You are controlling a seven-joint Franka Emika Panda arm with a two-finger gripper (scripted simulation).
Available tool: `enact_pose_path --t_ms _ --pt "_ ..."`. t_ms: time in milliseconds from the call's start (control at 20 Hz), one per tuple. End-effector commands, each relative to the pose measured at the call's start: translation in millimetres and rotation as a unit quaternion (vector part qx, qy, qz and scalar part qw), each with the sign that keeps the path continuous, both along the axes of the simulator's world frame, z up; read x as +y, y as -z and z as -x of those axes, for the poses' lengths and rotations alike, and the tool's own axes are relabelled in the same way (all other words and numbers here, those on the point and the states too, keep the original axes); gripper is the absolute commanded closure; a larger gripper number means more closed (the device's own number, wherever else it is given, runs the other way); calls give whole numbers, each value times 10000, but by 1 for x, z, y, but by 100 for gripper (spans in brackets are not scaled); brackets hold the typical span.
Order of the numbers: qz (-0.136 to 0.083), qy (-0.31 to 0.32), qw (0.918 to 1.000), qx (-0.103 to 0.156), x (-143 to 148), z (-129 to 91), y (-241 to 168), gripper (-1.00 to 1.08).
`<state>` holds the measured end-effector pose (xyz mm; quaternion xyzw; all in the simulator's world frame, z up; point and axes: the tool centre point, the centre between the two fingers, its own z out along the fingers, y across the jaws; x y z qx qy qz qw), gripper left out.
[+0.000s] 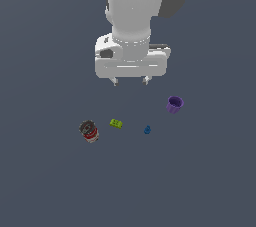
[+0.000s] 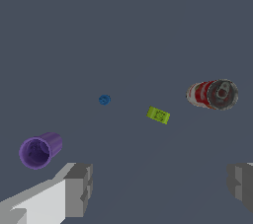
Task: Pick up a designated object from a clutter of objects.
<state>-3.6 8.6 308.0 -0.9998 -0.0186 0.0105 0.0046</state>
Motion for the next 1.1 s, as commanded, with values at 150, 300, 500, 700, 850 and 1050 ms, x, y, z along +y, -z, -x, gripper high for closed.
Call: enact_pose_path --t_ms 150,300,500,700,850,1050 --pt "3 -39 10000 -42 2 -2 -2 -92" --pt "12 -133 9998 -157 6 -7 -9 -92" --pt "16 -175 9995 -250 10 -11 -16 -92" --pt "16 -177 9996 -240 9 -11 -15 -92" --pt "19 -241 9994 -236 8 -11 -12 -92" --pt "28 -407 9989 -237 6 -13 -5 -92"
